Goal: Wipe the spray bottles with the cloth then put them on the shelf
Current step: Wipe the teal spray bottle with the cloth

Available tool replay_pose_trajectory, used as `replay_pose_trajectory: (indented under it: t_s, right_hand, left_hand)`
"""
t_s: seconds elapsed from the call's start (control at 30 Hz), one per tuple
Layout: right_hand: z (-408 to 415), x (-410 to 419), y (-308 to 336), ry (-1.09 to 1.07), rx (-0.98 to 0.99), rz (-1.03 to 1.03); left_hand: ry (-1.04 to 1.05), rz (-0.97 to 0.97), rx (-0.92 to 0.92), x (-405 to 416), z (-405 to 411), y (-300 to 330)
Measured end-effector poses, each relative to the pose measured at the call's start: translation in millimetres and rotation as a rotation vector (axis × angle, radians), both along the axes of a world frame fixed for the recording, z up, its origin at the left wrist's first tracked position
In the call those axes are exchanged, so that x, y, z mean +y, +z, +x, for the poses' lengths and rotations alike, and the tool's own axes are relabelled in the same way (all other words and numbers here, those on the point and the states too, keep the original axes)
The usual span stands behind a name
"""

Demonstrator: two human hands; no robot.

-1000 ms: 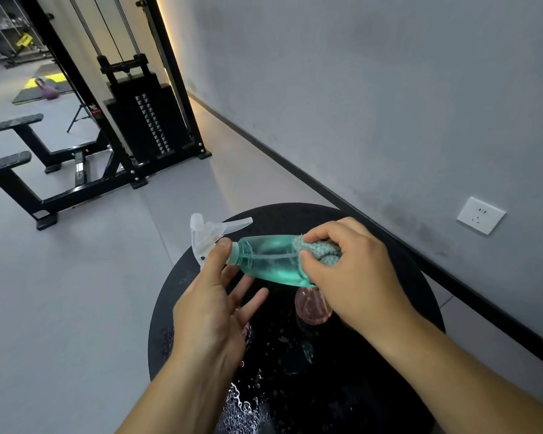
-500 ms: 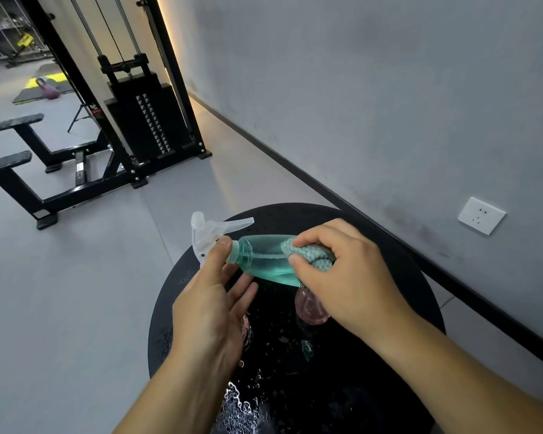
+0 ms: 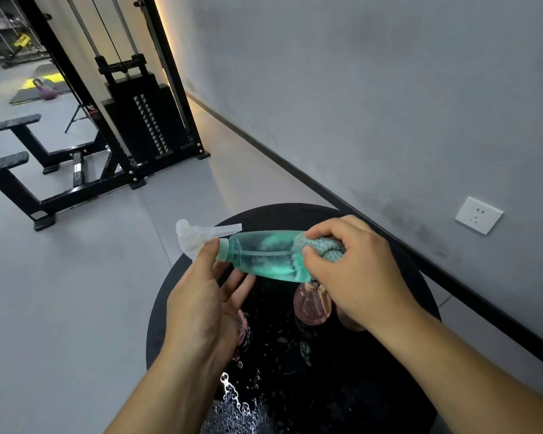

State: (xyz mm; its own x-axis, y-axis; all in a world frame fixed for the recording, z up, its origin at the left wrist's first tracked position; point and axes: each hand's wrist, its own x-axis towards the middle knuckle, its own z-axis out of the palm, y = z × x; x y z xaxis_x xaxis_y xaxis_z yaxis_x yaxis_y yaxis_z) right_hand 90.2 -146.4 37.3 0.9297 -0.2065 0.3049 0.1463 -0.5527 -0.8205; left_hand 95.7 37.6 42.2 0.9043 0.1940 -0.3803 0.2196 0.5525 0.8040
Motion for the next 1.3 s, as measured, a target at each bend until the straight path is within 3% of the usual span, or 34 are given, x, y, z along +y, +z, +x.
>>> replay_pose_trajectory:
  t_s: [0.13,0.43,0.57,0.77,0.93,1.1,1.3]
  right_hand:
    - [-4,2,-3,0.039,-0.024,-0.012]
    - [-2,4,-14,0.081,-0.179,-0.303]
    - [-5,15,-16,0.194,-0.21,-0.423]
    - [-3,5,-13,0.117,-0.138,-0.359]
    - [-9,11,-15,0.21,-0.193,-0.395]
    - [-5,3,-10,0.099,-0.199,-0.306]
    - [-10,15,-8,0.128,-0.236,-0.285]
  left_hand:
    - [-0.011,-0.002,-0.017,-1,0,1]
    - [-0.028,-0.03,-0.012,3,-1,1]
    - [-0.048,-0.036,-0.003,3,-2,-1]
    - [-0.036,-0.031,-0.03,13,2,-1]
    - [-0.058,-0.056,-0.049,13,2,-4]
    - [-0.089,-0.051,-0.114,17,5,-2]
    - [-0.148,-0.046,-0.156,15,6,-4]
